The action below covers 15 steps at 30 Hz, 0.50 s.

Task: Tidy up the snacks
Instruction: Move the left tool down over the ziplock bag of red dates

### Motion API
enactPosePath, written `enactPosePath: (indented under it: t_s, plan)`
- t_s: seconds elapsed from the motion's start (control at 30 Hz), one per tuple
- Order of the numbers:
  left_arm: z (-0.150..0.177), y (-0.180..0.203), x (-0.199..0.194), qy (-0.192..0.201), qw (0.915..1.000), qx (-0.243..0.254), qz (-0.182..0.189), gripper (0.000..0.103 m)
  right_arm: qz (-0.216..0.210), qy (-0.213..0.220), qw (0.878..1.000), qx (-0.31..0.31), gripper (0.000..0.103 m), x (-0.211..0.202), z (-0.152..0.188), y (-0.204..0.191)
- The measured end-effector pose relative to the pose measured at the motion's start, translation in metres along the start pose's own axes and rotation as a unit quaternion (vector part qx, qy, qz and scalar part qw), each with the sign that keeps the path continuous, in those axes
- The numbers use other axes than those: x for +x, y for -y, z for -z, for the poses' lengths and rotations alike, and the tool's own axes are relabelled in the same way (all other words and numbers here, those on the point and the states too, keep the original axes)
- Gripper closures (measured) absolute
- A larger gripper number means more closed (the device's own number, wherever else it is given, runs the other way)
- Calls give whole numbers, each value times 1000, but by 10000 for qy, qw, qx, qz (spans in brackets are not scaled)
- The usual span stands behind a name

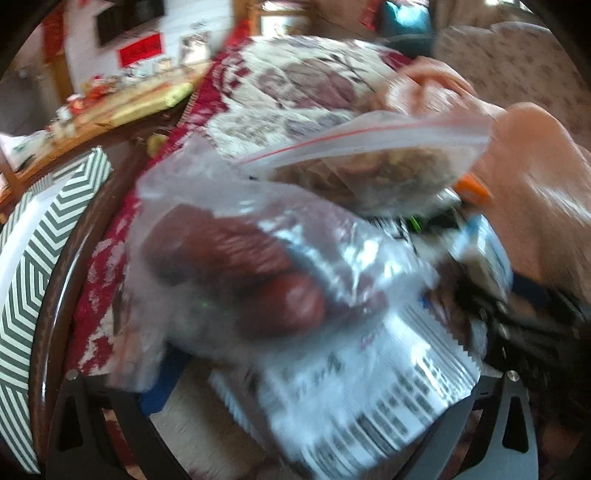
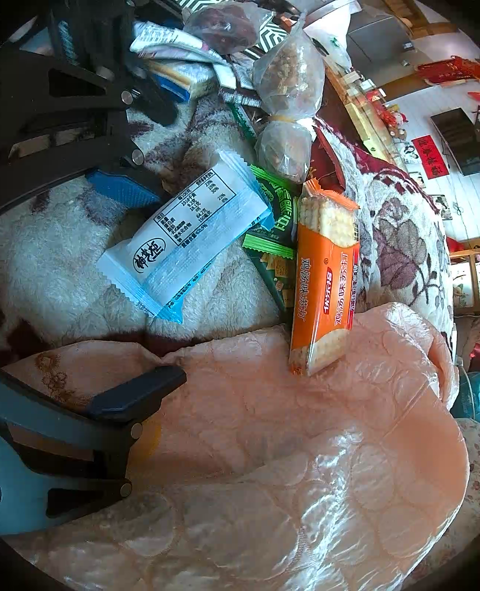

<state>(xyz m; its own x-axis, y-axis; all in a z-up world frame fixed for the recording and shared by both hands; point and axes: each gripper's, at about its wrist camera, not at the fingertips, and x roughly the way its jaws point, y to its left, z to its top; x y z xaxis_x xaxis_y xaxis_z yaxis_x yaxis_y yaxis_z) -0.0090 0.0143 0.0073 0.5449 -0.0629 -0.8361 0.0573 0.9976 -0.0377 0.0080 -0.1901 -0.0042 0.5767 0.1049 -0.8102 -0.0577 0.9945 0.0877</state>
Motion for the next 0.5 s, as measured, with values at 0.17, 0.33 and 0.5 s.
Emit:
enactPosePath:
  t_s: [0.17, 0.33, 0.5]
  plan:
    - [19, -17, -27, -65, 9990, -393, 200, 0, -274, -464, 9985, -10, 21, -20, 5, -2]
    - [40, -33, -57, -52, 9983, -511, 271, 0, -699, -338, 9970, 60, 21, -43, 20, -5]
    - [54, -47, -74, -5, 9978, -587, 324, 0, -814, -373, 9960, -78, 21, -48, 24, -13]
